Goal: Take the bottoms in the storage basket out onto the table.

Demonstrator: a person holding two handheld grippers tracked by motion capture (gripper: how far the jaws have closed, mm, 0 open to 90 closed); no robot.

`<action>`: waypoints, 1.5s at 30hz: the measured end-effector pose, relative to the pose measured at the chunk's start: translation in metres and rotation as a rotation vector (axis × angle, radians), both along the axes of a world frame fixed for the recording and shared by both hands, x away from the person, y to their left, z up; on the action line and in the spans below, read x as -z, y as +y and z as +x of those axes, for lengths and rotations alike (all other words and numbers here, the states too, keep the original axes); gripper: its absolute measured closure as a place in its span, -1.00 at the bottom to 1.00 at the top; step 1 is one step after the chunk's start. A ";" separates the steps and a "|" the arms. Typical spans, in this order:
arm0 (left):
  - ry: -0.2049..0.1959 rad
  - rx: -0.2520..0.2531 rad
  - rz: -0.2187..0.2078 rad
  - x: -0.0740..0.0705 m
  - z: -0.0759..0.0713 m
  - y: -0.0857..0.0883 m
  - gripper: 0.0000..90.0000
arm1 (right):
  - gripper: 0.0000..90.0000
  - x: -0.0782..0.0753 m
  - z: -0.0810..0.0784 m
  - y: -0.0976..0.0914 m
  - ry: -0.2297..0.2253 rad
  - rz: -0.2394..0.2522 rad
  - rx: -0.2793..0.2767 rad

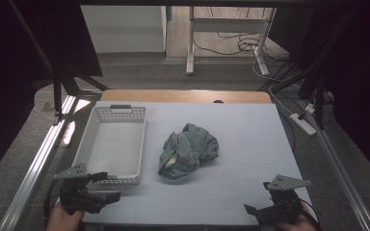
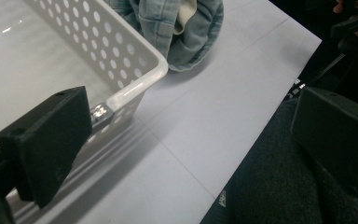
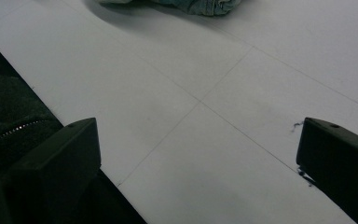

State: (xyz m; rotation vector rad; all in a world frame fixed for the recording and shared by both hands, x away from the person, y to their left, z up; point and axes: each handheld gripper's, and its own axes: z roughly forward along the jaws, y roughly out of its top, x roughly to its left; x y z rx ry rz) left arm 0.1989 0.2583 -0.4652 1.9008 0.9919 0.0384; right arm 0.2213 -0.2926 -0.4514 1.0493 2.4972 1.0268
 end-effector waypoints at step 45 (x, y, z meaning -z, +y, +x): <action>0.022 -0.116 0.023 0.010 -0.030 0.038 -1.00 | -1.00 0.000 0.000 0.000 0.001 -0.001 0.002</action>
